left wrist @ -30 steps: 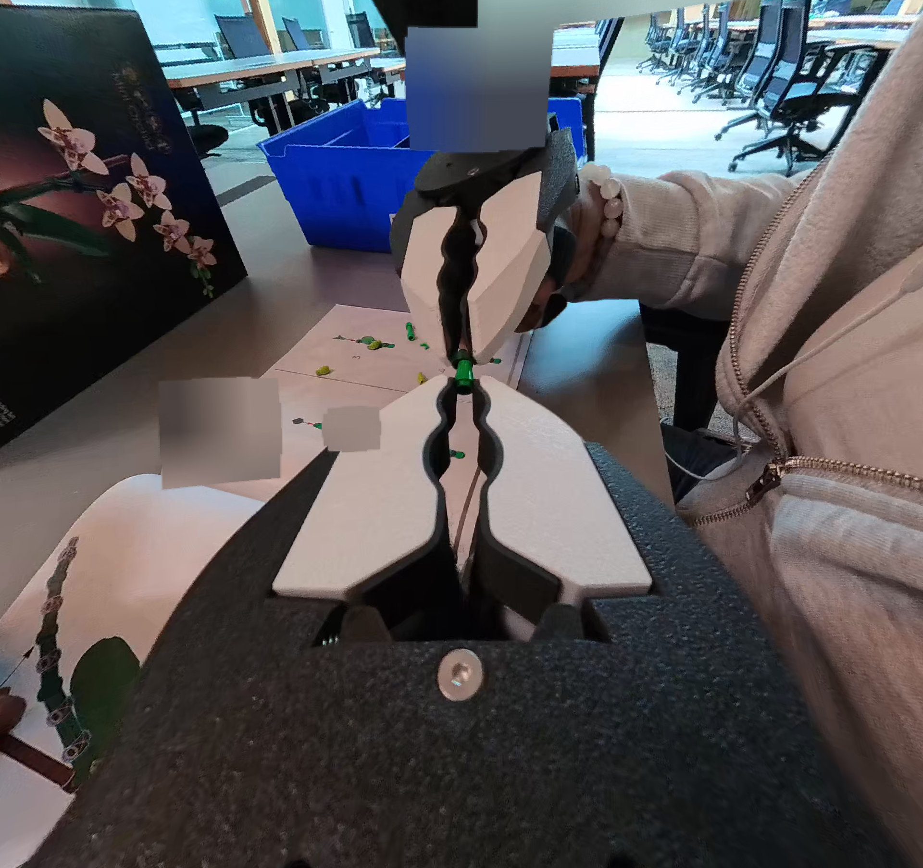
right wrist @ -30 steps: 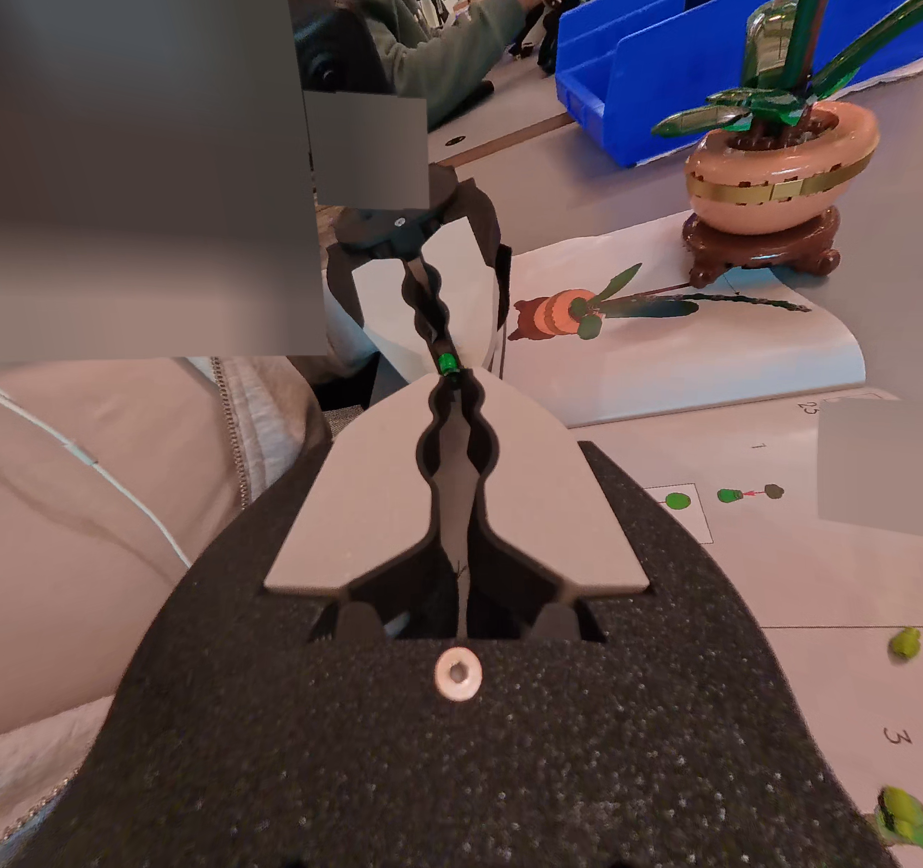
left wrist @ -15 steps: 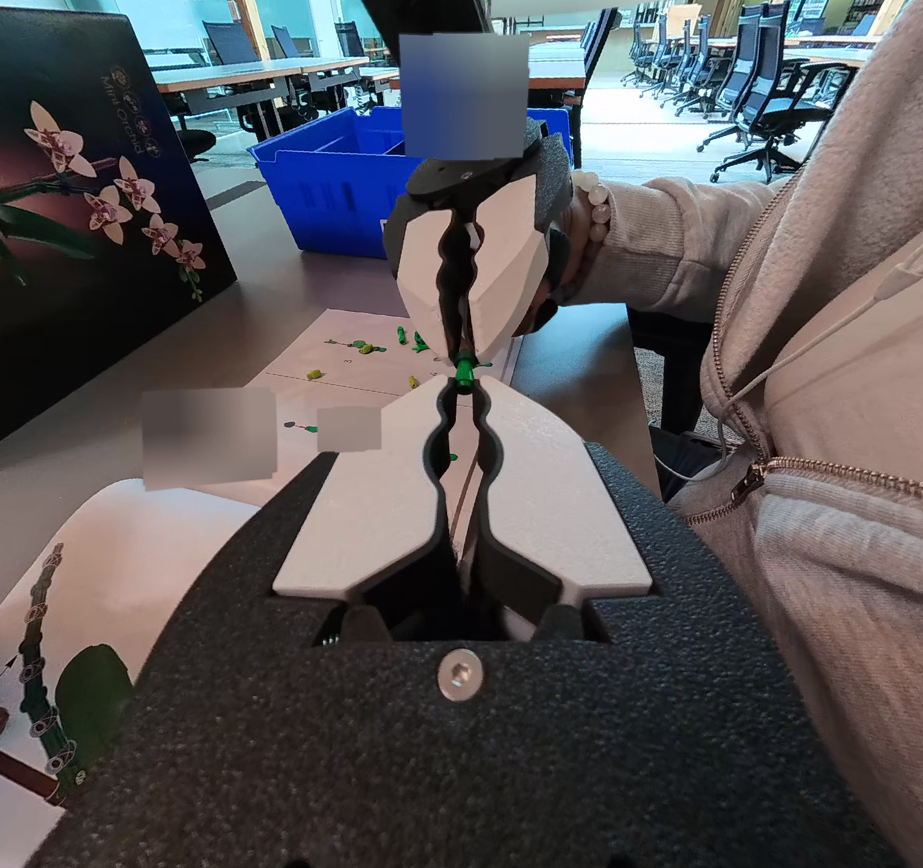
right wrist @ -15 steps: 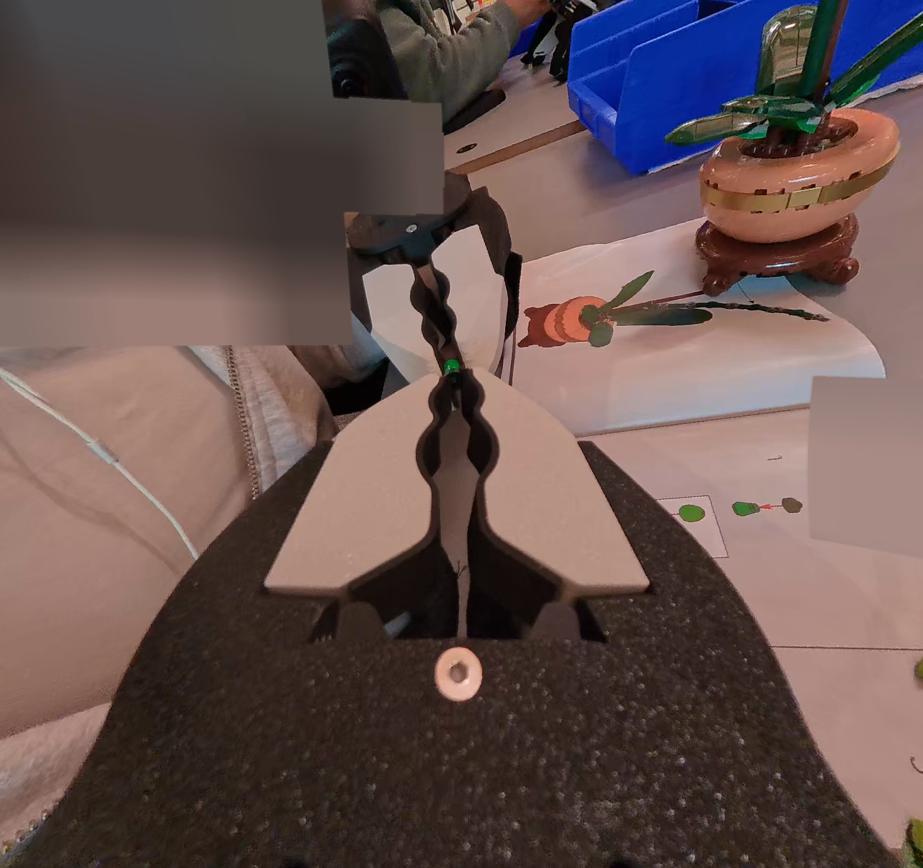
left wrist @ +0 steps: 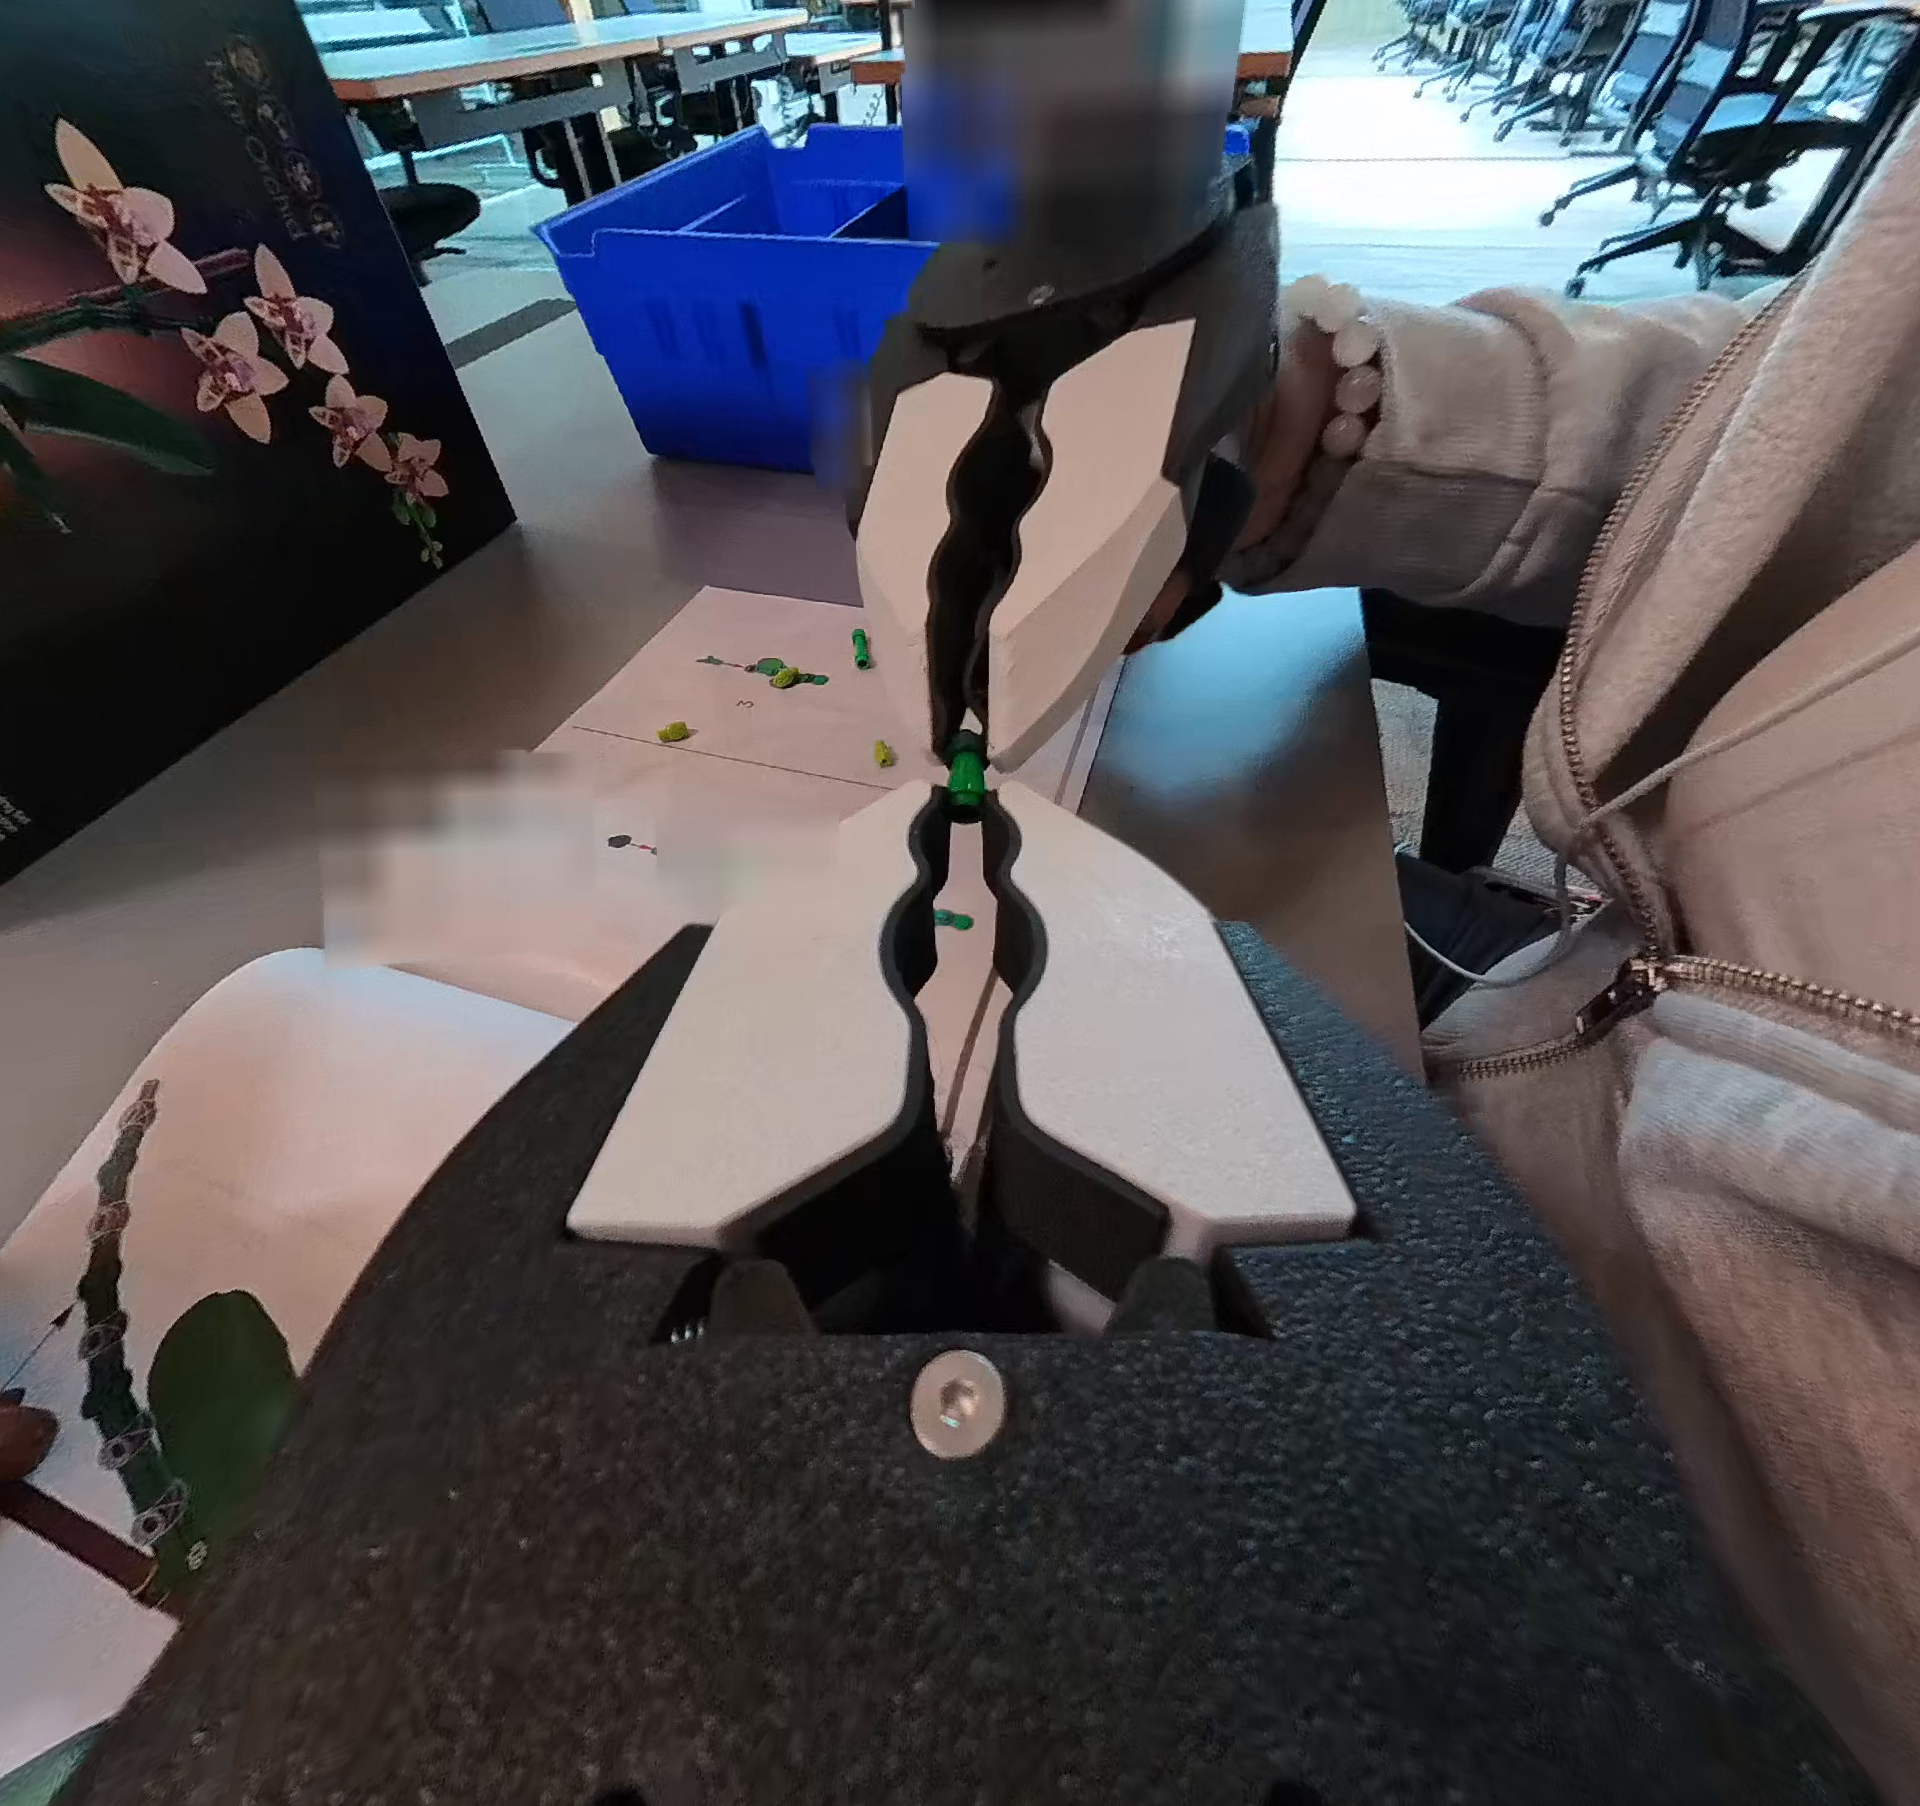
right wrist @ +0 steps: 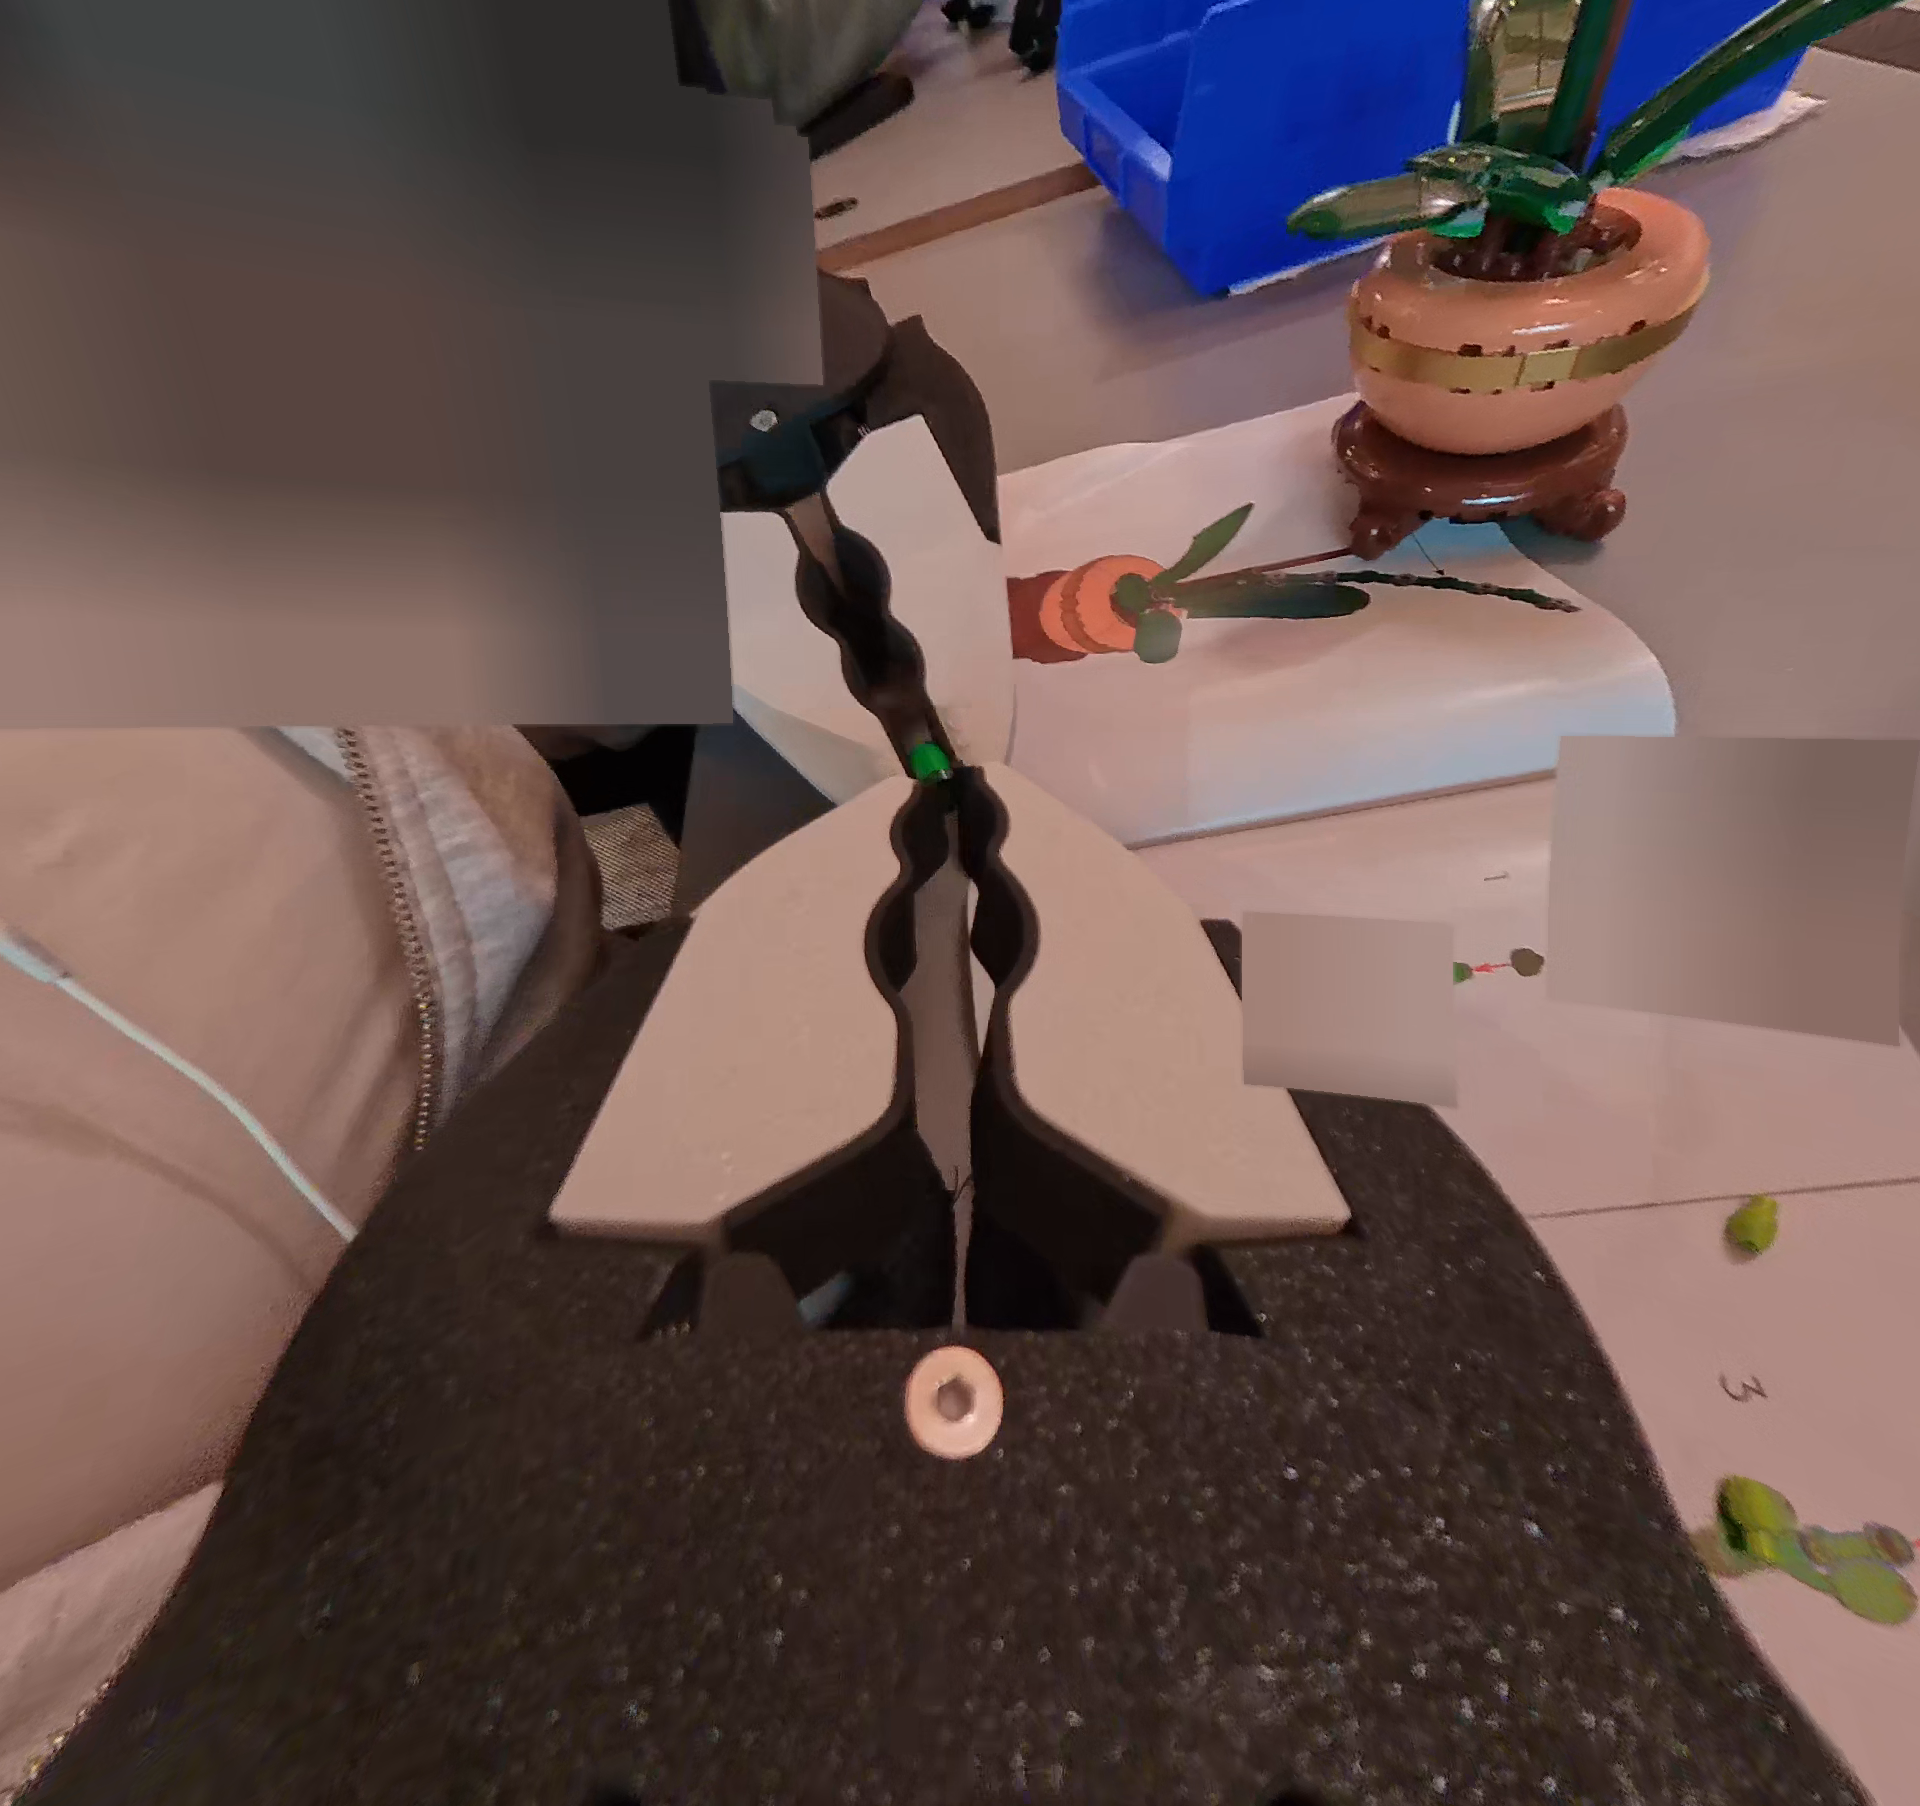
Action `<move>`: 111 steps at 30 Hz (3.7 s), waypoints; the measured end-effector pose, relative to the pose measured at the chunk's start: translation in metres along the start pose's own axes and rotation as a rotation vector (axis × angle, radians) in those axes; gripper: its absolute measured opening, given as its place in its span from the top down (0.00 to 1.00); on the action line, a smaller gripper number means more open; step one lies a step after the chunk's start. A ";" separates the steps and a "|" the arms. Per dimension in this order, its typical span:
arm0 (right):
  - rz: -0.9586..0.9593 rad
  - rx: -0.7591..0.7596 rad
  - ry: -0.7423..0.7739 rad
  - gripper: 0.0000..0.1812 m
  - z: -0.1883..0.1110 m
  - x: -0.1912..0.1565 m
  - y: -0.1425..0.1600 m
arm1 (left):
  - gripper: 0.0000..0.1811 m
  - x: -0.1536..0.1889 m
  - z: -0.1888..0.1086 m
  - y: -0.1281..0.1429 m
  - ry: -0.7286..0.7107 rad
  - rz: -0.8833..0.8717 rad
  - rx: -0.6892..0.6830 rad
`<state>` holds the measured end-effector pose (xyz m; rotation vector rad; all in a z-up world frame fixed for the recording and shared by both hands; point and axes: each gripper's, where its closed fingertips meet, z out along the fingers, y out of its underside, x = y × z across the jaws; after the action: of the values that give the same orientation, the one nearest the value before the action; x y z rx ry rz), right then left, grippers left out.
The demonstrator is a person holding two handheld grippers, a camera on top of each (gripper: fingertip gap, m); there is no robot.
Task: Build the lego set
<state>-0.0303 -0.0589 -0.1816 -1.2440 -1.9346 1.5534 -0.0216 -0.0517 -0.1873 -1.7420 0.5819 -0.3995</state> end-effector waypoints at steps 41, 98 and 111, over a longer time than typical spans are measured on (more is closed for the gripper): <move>0.001 0.156 -0.151 1.00 -0.005 -0.014 -0.017 | 0.98 0.007 -0.008 -0.018 0.063 -0.032 0.152; 0.327 0.263 -0.082 0.93 -0.012 -0.010 -0.011 | 0.97 0.007 0.002 -0.021 -0.055 0.079 0.156; 0.311 0.242 -0.063 1.00 -0.014 -0.009 -0.007 | 0.97 0.005 0.003 -0.018 -0.076 0.098 0.131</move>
<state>-0.0178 -0.0584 -0.1689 -1.4528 -1.5830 1.9342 -0.0127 -0.0484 -0.1706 -1.5894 0.5711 -0.2945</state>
